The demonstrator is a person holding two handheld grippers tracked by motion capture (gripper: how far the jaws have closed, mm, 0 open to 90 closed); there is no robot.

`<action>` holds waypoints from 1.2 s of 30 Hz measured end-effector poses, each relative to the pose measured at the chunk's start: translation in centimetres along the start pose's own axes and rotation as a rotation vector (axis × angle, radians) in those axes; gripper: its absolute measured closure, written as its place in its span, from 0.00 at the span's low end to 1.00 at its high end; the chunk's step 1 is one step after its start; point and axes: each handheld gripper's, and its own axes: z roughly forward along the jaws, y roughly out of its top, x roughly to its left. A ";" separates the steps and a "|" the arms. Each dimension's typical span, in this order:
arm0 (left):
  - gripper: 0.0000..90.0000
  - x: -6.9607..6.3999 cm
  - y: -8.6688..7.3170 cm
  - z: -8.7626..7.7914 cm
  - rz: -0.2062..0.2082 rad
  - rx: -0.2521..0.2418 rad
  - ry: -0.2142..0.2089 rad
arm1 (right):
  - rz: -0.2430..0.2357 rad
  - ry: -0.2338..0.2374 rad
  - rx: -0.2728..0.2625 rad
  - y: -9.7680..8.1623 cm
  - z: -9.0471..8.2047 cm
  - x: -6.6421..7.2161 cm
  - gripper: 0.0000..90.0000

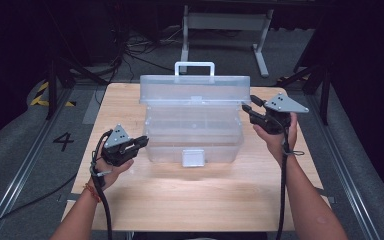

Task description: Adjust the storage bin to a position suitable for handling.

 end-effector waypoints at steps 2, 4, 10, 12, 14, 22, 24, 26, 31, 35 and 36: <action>0.92 0.0 0.0 0.0 -0.002 -0.002 -0.003 | -0.004 -0.017 -0.003 0.3 0.2 0.1 0.69; 0.92 0.0 0.0 0.0 -0.001 -0.002 -0.003 | -0.010 -0.028 -0.005 0.5 0.3 0.1 0.69; 0.92 0.0 0.0 0.0 0.001 -0.002 -0.001 | -0.044 -0.067 -0.014 0.8 0.5 0.3 0.72; 0.91 0.0 0.0 0.1 0.006 0.001 0.007 | -0.061 -0.082 -0.020 0.9 0.6 0.3 0.74; 0.91 0.0 0.0 0.1 0.004 -0.001 0.005 | -0.058 -0.085 -0.020 0.8 0.8 0.1 0.76; 0.91 0.0 0.0 0.2 0.004 0.002 0.008 | -0.046 -0.093 -0.008 0.8 1.5 -0.6 0.78; 0.91 0.0 0.0 0.3 0.001 0.000 0.005 | -0.043 -0.097 -0.009 1.0 1.7 -0.6 0.78; 0.91 0.0 0.0 0.3 0.004 0.000 0.006 | -0.047 -0.104 -0.007 1.2 1.8 -0.7 0.79; 0.91 0.1 0.0 0.3 0.007 -0.002 0.006 | -0.027 -0.126 -0.012 1.8 2.3 -0.8 0.81; 0.90 0.1 0.0 0.2 0.006 -0.004 0.001 | -0.025 -0.141 -0.021 2.0 2.7 -0.9 0.83; 0.90 0.1 0.0 0.2 0.002 -0.003 -0.002 | -0.023 -0.144 -0.023 2.1 2.8 -1.0 0.85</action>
